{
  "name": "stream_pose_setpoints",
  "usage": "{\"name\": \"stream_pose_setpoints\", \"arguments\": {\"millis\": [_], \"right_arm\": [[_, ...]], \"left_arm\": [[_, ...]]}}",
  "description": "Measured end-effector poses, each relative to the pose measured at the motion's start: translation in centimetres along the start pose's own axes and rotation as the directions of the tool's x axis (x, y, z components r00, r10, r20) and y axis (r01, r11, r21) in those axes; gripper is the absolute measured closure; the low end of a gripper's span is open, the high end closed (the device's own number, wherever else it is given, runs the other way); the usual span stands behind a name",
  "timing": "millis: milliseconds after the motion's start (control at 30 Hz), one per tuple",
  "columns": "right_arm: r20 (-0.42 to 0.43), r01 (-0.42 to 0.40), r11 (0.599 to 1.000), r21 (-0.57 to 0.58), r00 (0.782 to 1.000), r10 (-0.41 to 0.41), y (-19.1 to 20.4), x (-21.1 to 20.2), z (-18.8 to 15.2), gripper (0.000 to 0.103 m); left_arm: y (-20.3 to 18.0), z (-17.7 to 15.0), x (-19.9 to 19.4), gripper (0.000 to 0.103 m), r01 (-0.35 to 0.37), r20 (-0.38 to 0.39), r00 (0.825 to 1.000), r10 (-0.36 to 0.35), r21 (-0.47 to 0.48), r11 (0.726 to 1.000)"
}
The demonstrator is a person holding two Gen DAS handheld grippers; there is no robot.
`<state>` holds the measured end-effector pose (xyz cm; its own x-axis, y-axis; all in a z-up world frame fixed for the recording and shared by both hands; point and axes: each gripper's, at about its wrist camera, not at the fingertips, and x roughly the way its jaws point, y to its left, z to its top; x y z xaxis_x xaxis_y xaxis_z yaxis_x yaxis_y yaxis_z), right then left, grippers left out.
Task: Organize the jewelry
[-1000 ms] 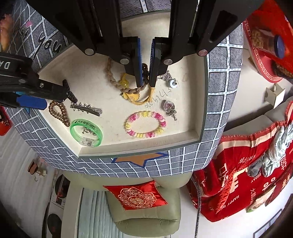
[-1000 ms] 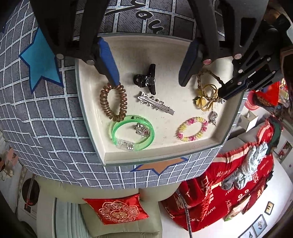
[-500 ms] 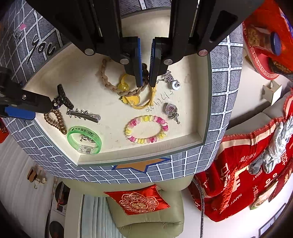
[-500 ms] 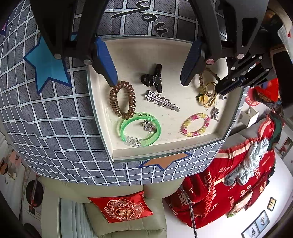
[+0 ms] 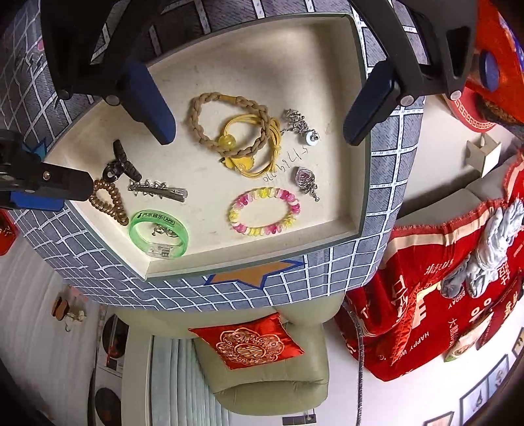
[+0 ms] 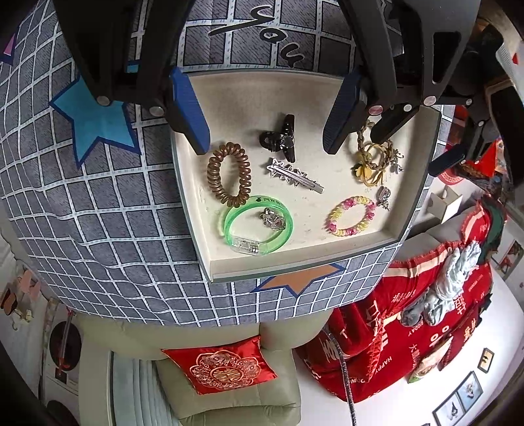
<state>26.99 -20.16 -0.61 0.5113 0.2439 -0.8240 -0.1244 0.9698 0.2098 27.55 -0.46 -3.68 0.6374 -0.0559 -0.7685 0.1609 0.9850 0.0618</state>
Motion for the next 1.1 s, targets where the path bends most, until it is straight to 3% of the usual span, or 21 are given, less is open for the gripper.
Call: {"name": "stream_pose_setpoints", "arguments": {"millis": [533,567,633,667,833,1100], "right_arm": [[0.034,-0.016,1.0,0.008,0.999,0.016,0.4,0.0,-0.3,0.021],[0.051,-0.013,1.0,0.005,0.999,0.012,0.5,-0.2,-0.4,0.019],[0.08,-0.014,1.0,0.001,0.997,0.014,0.7,-0.5,-0.5,0.002],[0.102,-0.02,1.0,0.0,0.995,0.019,0.8,-0.7,-0.6,0.0],[0.128,0.027,0.999,-0.041,0.992,-0.021,1.5,-1.2,-1.0,0.0],[0.075,0.062,0.997,-0.041,0.995,-0.059,1.2,-1.0,-1.5,0.0]], "left_arm": [[0.4,-1.0,-1.1,0.0,-0.034,0.002,0.999,0.034,-0.009,0.999],[0.4,-1.0,-1.2,0.0,-0.034,0.002,0.999,0.034,-0.01,0.999],[0.5,-1.1,-1.3,0.0,-0.036,0.003,0.999,0.036,-0.01,0.999],[0.5,-1.2,-1.5,0.0,-0.039,0.003,0.999,0.039,-0.012,0.999],[0.8,-1.4,-1.8,0.0,-0.066,-0.003,0.998,0.066,-0.024,0.998],[1.5,-2.2,-3.1,0.0,-0.087,0.014,0.996,0.088,-0.058,0.995]]}}
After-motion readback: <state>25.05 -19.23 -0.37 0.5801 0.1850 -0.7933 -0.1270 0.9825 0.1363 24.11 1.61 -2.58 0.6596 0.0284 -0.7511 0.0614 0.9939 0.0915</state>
